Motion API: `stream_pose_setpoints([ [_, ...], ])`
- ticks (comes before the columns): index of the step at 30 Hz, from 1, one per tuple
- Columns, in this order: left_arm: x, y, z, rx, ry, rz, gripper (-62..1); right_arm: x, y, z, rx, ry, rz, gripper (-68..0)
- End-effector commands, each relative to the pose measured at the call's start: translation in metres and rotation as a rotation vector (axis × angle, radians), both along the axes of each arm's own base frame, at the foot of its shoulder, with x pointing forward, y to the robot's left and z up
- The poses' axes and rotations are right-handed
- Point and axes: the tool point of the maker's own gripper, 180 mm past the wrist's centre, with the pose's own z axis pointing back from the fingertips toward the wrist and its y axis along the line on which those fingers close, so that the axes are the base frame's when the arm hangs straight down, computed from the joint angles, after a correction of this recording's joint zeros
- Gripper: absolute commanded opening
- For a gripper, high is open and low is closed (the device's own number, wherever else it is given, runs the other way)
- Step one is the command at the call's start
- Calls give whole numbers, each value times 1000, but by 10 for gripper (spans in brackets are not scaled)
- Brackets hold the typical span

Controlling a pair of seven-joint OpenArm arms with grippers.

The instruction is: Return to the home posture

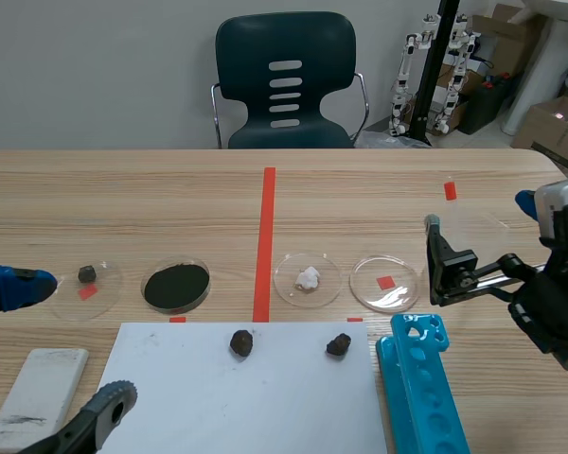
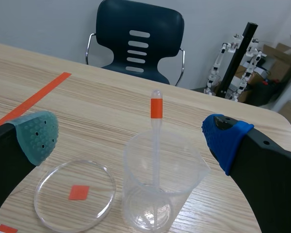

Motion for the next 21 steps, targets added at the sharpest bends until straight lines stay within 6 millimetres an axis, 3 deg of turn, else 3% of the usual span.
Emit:
stream_pose_setpoints([
  [1,2,-2,8,-28,-21,3,13,3,0,24,-1,-68,9,-54],
  [10,2,-2,8,-28,-21,3,13,-22,25,56,-6,-102,103,-54],
  [21,2,-2,8,-28,-21,3,13,-40,35,60,5,-93,130,-54],
])
